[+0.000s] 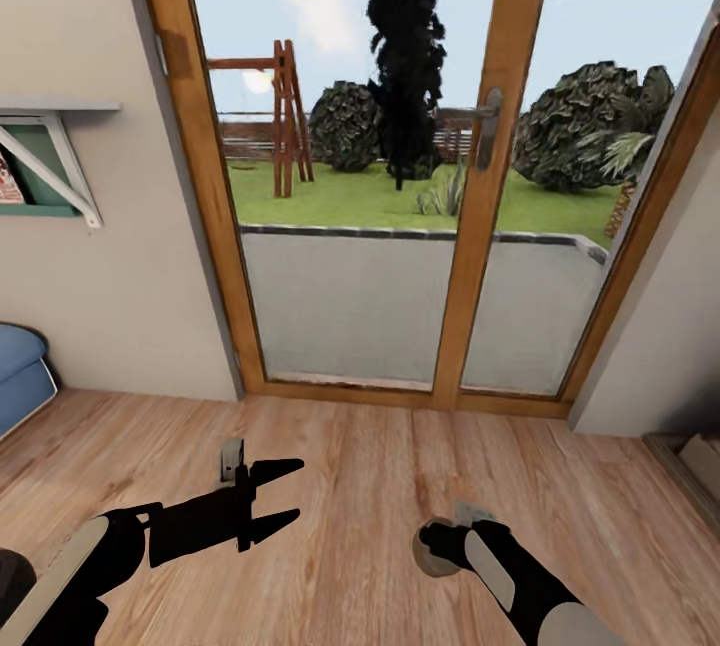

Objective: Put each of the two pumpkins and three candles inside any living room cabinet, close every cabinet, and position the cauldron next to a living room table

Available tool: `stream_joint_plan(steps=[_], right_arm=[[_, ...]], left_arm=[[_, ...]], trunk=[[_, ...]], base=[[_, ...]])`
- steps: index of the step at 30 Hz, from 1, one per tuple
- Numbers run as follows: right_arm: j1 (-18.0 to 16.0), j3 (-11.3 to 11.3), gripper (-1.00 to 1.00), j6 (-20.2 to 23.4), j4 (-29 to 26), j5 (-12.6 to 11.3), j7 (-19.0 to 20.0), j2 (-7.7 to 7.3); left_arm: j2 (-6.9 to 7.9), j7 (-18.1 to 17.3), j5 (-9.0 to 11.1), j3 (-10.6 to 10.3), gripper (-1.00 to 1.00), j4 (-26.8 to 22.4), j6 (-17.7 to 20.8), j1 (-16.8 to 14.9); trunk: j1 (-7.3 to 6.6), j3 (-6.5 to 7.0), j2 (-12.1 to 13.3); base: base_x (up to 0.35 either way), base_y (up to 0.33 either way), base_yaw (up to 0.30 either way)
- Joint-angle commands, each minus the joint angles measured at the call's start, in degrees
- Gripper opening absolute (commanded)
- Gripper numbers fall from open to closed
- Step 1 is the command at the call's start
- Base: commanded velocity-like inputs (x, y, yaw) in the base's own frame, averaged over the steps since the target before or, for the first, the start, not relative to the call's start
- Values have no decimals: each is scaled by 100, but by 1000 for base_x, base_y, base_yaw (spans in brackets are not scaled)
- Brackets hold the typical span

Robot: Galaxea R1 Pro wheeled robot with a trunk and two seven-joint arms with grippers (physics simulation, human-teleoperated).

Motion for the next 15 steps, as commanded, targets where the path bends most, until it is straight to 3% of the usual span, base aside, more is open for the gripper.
stream_joint_plan(steps=[1,15], right_arm=[[-4,33,-100,11,-8,-58,-52,-3],[-3,33,-100,11,-7,-58,-52,-3]], left_arm=[[4,54,60,-2,100,-5,-1,-2],[13,54,60,-2,100,-5,-1,-2]], trunk=[[-3,-5,-3],[-3,-5,-3]], base=[[-229,-1,-289],[-229,0,-289]])
